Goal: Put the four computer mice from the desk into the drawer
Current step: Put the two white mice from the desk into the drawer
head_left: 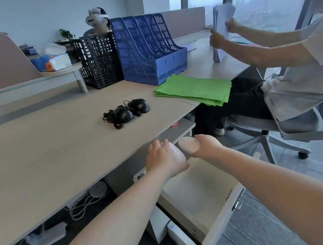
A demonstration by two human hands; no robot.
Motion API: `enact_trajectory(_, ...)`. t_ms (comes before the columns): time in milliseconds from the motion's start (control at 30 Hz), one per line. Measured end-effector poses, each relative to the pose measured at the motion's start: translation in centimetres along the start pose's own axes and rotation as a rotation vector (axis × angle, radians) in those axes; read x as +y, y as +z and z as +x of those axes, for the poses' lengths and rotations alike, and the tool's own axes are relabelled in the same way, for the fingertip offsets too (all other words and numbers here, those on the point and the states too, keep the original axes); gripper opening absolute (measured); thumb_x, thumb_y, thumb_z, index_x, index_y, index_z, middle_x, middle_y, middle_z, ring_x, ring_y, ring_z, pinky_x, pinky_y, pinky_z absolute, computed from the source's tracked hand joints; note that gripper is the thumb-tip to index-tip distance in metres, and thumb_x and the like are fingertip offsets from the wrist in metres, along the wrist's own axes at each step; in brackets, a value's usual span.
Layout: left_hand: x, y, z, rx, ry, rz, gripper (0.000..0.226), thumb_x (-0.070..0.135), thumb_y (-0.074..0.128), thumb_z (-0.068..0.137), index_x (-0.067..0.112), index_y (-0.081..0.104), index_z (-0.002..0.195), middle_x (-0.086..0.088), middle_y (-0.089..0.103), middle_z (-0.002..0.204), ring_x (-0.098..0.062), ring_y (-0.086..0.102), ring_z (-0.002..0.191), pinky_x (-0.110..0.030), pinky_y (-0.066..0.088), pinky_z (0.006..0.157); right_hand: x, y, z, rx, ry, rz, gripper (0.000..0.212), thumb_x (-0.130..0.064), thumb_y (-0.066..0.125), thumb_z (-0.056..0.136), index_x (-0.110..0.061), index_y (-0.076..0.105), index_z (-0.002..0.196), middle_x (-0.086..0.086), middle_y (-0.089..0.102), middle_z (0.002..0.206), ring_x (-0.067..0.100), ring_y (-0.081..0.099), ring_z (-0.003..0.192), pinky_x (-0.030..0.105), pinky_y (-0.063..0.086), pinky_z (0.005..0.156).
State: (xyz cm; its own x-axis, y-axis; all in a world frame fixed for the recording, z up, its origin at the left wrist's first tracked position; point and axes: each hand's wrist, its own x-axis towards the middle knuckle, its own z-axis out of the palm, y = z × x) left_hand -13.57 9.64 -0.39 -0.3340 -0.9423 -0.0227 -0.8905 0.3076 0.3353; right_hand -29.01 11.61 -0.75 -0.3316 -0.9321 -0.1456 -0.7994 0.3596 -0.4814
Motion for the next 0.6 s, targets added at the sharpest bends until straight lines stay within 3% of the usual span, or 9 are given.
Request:
enact_trajectory(67, -0.1, 1.9, -0.1, -0.039, -0.028, 0.002, 0.09, 0.058, 0.067, 0.066, 0.012, 0.035, 0.136, -0.006, 0.041, 0.134, -0.025, 0.032, 0.126, -0.032, 0.034, 0.102, 0.7, 1.1, 0.2, -0.02, 0.028, 0.001, 0.062, -0.021, 0.069, 0.081, -0.012, 0.044, 0.137, 0.009, 0.058, 0.128, 0.028, 0.055, 0.117, 0.032, 0.047, 0.089)
enact_trajectory(167, -0.6, 4.4, 0.2, -0.109, -0.065, 0.014, 0.083, 0.052, 0.067, 0.072, 0.014, 0.034, 0.138, -0.006, 0.037, 0.138, -0.025, 0.03, 0.13, -0.034, 0.037, 0.101, 1.7, 3.2, 1.3, -0.082, 0.042, -0.037, 0.053, -0.023, 0.071, 0.081, -0.008, 0.05, 0.128, 0.01, 0.059, 0.125, 0.028, 0.056, 0.115, 0.027, 0.04, 0.077)
enact_trajectory(267, -1.1, 6.4, 1.2, -0.174, -0.111, 0.035, 0.075, 0.05, 0.069, 0.07, 0.015, 0.039, 0.13, -0.007, 0.039, 0.135, -0.024, 0.035, 0.128, -0.034, 0.039, 0.097, 2.4, 5.3, 2.4, -0.139, 0.059, -0.048, 0.053, -0.022, 0.07, 0.082, -0.006, 0.05, 0.128, 0.012, 0.058, 0.129, 0.029, 0.054, 0.119, 0.028, 0.04, 0.081)
enact_trajectory(367, -1.7, 8.1, 2.2, -0.234, -0.152, 0.064, 0.085, 0.057, 0.074, 0.064, 0.015, 0.039, 0.129, -0.008, 0.041, 0.134, -0.024, 0.039, 0.127, -0.034, 0.041, 0.098, 3.0, 7.5, 3.7, -0.161, 0.076, -0.07, 0.062, -0.021, 0.071, 0.081, -0.005, 0.044, 0.135, 0.013, 0.052, 0.136, 0.03, 0.051, 0.126, 0.033, 0.044, 0.096)
enact_trajectory(600, -3.2, 11.2, 4.4, -0.293, -0.194, 0.149, 0.111, 0.063, 0.074, 0.065, 0.012, 0.021, 0.148, -0.013, 0.032, 0.149, -0.027, 0.037, 0.134, -0.037, 0.039, 0.101, 3.7, 11.3, 6.0, -0.214, 0.084, -0.096, 0.066, -0.019, 0.069, 0.082, -0.005, 0.038, 0.139, 0.016, 0.048, 0.139, 0.032, 0.048, 0.127, 0.035, 0.045, 0.098)
